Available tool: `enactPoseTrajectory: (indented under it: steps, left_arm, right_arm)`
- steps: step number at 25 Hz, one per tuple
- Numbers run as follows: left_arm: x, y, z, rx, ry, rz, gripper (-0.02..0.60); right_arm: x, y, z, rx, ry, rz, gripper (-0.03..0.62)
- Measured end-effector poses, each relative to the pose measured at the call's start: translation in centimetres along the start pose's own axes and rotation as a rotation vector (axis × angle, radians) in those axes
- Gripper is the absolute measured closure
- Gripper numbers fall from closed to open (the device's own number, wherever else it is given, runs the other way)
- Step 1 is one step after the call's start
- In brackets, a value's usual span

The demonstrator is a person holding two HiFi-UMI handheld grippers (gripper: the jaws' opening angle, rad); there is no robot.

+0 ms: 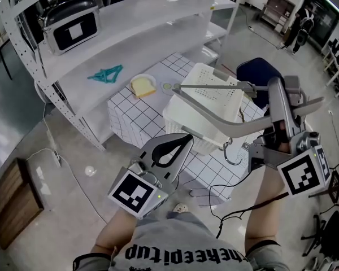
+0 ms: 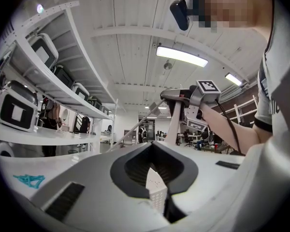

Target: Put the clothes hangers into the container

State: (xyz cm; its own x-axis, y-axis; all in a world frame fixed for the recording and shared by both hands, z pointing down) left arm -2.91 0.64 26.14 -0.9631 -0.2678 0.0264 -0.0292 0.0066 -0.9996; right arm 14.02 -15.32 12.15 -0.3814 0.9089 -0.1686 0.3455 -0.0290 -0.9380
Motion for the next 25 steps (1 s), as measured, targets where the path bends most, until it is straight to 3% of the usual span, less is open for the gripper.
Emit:
enactPoseTrajectory:
  steps: [10,25]
  left_arm:
    - [0.0,-0.2,2.3,0.012,0.020,-0.005,0.561]
    - [-0.9,-1.3,6.1,-0.007,0.069,0.011,0.561]
  right_arm:
    - [-4.9,-0.9,1.0,0.026,-0.085,0.016,0.548]
    - [-9.4,-1.5,1.2,0.022,-0.063,0.041,0.548]
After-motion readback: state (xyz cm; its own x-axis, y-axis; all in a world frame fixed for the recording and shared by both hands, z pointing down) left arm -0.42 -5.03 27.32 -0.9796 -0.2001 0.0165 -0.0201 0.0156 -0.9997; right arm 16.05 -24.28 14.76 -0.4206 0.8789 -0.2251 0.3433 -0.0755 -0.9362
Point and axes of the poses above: the fingertips, and each gripper's own axes: z forward along the fingers, x to its left, y out of its top, the point moved 9 cm from there along -z, backward along the fingers, and after that the axes turned 2 degrees about x, right-handed, at the moved point
